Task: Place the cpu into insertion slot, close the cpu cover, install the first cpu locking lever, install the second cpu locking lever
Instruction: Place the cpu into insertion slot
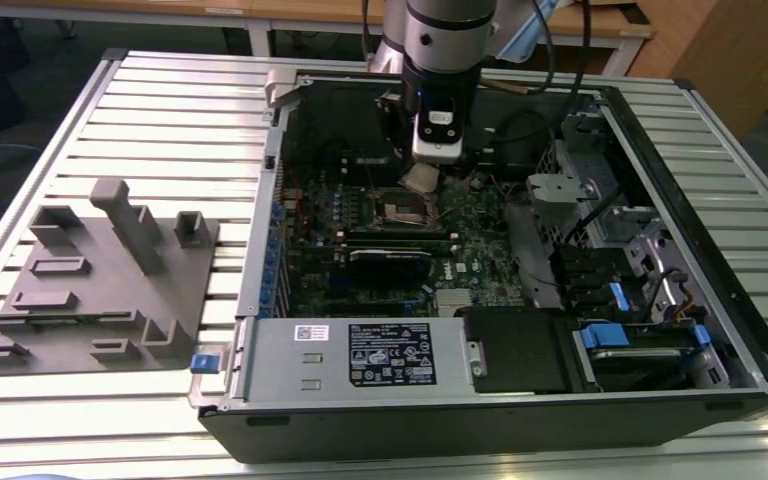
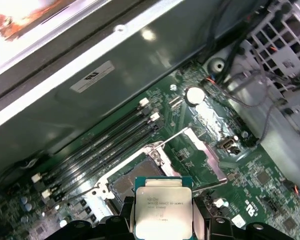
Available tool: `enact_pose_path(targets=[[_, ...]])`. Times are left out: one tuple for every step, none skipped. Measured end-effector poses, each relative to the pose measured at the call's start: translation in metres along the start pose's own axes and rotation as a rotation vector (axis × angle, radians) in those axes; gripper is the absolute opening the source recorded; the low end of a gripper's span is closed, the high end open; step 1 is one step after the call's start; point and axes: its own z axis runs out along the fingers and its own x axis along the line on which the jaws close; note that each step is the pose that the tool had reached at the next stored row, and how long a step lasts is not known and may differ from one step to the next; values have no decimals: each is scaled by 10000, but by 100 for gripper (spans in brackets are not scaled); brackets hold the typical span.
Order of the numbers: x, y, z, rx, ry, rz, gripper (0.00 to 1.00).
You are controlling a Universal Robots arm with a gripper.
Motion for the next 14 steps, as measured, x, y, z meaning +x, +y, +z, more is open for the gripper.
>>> enact_pose_path(targets=[[0, 0, 1, 3, -17, 179, 54], [0, 0, 2, 5, -34, 358, 54], [0, 0, 3, 7, -51, 537, 54], [0, 0, 4, 10, -68, 717, 54], [0, 0, 5, 12, -85, 895, 54], [0, -1, 6, 14, -103, 1091, 54], [0, -1, 7, 17, -120, 1270, 54], [0, -1, 8, 22, -155, 1638, 54], [0, -1, 9, 24, -172, 1818, 54], [0, -1, 9, 27, -189, 1992, 54], [0, -1, 9, 27, -193, 2042, 54], [0, -1, 9, 27, -193, 2042, 54], [0, -1, 9, 28, -194, 2044, 54], [0, -1, 10, 27, -194, 2044, 54]])
